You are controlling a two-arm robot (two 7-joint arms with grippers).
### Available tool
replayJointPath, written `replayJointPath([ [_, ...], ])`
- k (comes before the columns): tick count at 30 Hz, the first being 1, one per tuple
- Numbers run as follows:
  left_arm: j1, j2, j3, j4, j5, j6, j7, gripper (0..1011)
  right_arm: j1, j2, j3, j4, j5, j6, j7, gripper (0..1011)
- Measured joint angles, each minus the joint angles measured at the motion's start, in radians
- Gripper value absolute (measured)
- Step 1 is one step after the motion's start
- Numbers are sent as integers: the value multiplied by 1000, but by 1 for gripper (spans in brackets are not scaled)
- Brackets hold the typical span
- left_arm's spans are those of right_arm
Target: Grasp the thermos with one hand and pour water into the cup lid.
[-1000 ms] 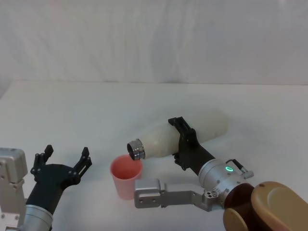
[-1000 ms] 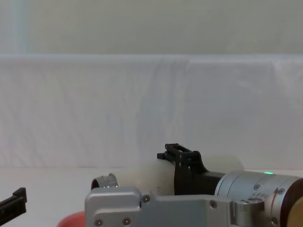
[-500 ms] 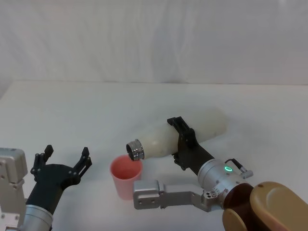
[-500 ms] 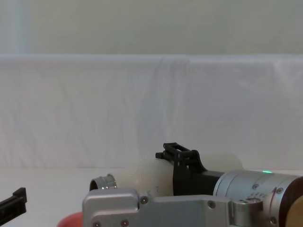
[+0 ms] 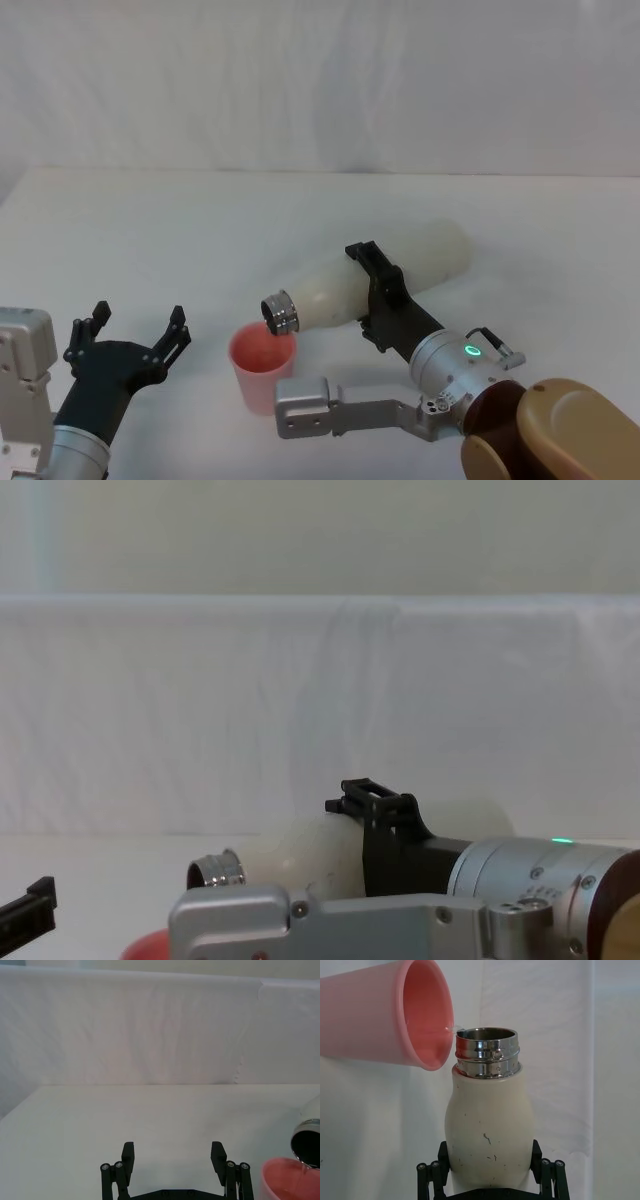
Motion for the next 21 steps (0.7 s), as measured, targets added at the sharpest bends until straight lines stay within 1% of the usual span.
replayJointPath([
  [21,0,0,0,0,0,0,0,1001,-1,5,-1,-8,-10,3,4,957],
])
